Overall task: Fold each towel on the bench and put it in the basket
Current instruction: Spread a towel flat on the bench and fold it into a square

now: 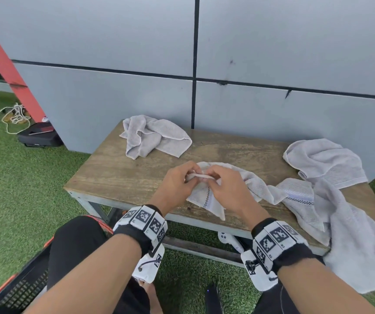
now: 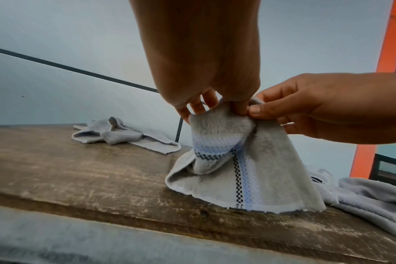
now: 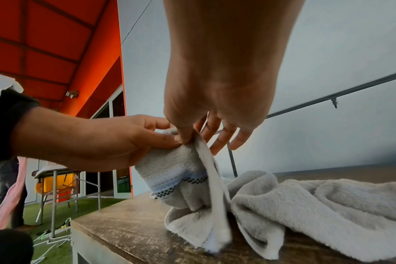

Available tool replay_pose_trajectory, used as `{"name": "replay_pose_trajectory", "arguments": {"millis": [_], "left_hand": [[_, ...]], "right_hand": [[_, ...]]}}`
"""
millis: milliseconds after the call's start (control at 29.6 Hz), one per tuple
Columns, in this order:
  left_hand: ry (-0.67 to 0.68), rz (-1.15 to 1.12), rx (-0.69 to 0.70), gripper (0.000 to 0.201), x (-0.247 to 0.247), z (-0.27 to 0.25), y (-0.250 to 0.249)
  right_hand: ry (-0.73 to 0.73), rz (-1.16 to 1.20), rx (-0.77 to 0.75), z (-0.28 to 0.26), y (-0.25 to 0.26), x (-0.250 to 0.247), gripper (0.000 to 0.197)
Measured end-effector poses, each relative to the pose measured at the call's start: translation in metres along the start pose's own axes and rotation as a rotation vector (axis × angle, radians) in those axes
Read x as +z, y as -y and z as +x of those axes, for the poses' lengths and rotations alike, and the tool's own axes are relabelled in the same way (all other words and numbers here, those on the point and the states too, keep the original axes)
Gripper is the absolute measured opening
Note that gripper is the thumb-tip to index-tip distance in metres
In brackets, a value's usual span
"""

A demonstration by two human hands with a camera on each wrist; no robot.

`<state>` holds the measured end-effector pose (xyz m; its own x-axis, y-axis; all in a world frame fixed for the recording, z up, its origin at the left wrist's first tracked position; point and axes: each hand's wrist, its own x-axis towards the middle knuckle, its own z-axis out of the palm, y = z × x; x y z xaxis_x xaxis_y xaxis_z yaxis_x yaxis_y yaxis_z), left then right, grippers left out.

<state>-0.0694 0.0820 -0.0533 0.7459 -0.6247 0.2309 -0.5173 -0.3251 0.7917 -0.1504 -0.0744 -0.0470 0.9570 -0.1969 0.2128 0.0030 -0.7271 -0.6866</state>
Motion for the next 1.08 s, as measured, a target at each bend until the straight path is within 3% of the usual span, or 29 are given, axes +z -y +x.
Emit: {"name": "replay_pose_trajectory", "arguments": {"millis": [169, 304, 405, 574, 641, 709, 776, 877, 979, 1080], "left_hand": [[0.006, -0.03, -0.151, 0.007, 0.0, -0.011, 0.009], [-0.127, -0.052, -0.166, 0.007, -0.004, -0.011, -0.002], [-0.236, -0.074, -0.121, 0.01, -0.007, -0.006, -0.02], [-0.332, -0.129, -0.231, 0.026, -0.011, -0.004, -0.045], [-0.225, -0.056, -0.132, 0.035, -0.014, -0.006, -0.049], [0.028, 0.017, -0.021, 0.055, -0.015, -0.009, -0.05], [0.207, 0.104, 0.029, 0.055, -0.015, -0.008, -0.053], [0.242, 0.143, 0.076, 0.04, -0.018, -0.002, -0.059], [0.231, 0.063, 0.199, 0.048, -0.022, 0.003, -0.065], [0.359, 0.088, 0.254, 0.048, -0.024, 0.011, -0.075]], "right_hand": [[-0.133, 0.101, 0.069, -0.009, -0.004, -0.016, 0.012], [-0.193, 0.108, 0.054, -0.013, -0.003, -0.023, 0.015], [-0.186, 0.114, 0.051, -0.017, 0.002, -0.028, 0.029], [-0.132, 0.153, -0.003, -0.024, 0.014, -0.038, 0.04], [-0.112, 0.176, -0.027, -0.027, 0.019, -0.04, 0.038], [-0.094, 0.207, -0.049, -0.031, 0.024, -0.044, 0.037], [-0.042, 0.236, -0.06, -0.035, 0.027, -0.049, 0.027], [0.047, 0.266, -0.08, -0.039, 0.028, -0.055, 0.013], [0.07, 0.241, -0.046, -0.042, 0.035, -0.063, 0.017], [0.096, 0.211, -0.031, -0.048, 0.043, -0.075, 0.02]]}}
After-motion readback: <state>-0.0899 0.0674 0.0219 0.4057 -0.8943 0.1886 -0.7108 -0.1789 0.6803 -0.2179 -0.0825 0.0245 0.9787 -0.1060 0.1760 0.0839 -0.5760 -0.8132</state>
